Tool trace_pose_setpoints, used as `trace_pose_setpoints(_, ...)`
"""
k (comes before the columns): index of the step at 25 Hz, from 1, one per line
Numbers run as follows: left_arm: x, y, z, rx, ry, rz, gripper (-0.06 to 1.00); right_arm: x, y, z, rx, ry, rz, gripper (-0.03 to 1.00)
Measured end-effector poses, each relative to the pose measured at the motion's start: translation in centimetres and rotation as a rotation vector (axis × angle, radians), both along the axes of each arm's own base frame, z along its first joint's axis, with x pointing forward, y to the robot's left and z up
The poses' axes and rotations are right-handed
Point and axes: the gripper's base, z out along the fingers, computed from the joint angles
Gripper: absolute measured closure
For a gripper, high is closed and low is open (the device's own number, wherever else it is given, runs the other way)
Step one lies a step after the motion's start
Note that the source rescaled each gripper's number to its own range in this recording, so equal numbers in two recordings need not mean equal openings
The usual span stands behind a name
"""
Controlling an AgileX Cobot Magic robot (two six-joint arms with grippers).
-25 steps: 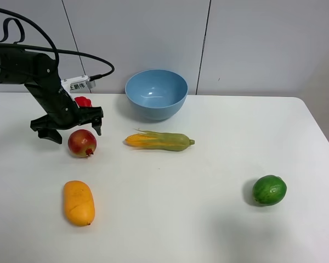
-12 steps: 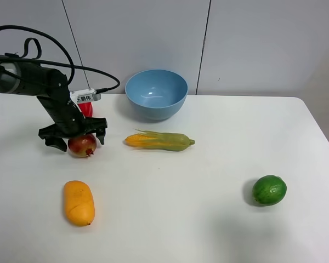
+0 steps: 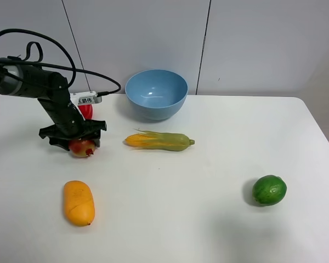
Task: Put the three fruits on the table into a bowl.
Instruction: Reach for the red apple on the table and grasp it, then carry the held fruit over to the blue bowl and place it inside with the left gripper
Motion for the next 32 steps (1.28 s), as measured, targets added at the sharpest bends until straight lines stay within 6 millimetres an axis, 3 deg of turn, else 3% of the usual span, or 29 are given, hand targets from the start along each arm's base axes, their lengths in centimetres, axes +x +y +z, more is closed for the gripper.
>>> trace_pose_setpoints(3, -0.1, 0.1, 0.4, 0.023, -0.003, -0.033, 0.69, 0.0, 0.0, 0.0, 0.0, 0.0, 0.0, -0.03)
trace_pose_setpoints(5, -0.1, -0.1, 1.8, 0.046, -0.045, -0.086, 0.69, 0.0, 0.0, 0.0, 0.0, 0.0, 0.0, -0.03)
trace_pose_setpoints(9, -0.4, -2.1, 7.9, 0.088, -0.292, -0.305, 0.69, 0.0, 0.0, 0.0, 0.0, 0.0, 0.0, -0.03)
trace_pose_setpoints(11, -0.3, -3.8, 12.0, 0.097, -0.477, -0.422, 0.69, 0.0, 0.0, 0.0, 0.0, 0.0, 0.0, -0.03)
trace_pose_setpoints(13, 0.4, -5.4, 14.9, 0.09, -0.624, -0.483, 0.69, 0.0, 0.0, 0.0, 0.0, 0.0, 0.0, -0.03)
trace_pose_setpoints(17, 2.5, -8.4, 18.1, 0.047, -0.846, -0.526, 0.69, 0.0, 0.0, 0.0, 0.0, 0.0, 0.0, -0.03)
trace_pose_setpoints(20, 4.6, -10.0, 17.6, 0.005, -0.94, -0.52, 0.69, 0.0, 0.0, 0.0, 0.0, 0.0, 0.0, -0.03)
trace_pose_setpoints(26, 8.2, -12.7, 12.4, -0.066, -0.941, -0.487, 0.69, 0.0, 0.0, 0.0, 0.0, 0.0, 0.0, -0.03)
trace_pose_setpoints(32, 9.7, -14.2, 8.4, -0.071, -0.883, -0.496, 0.69, 0.0, 0.0, 0.0, 0.0, 0.0, 0.0, -0.03)
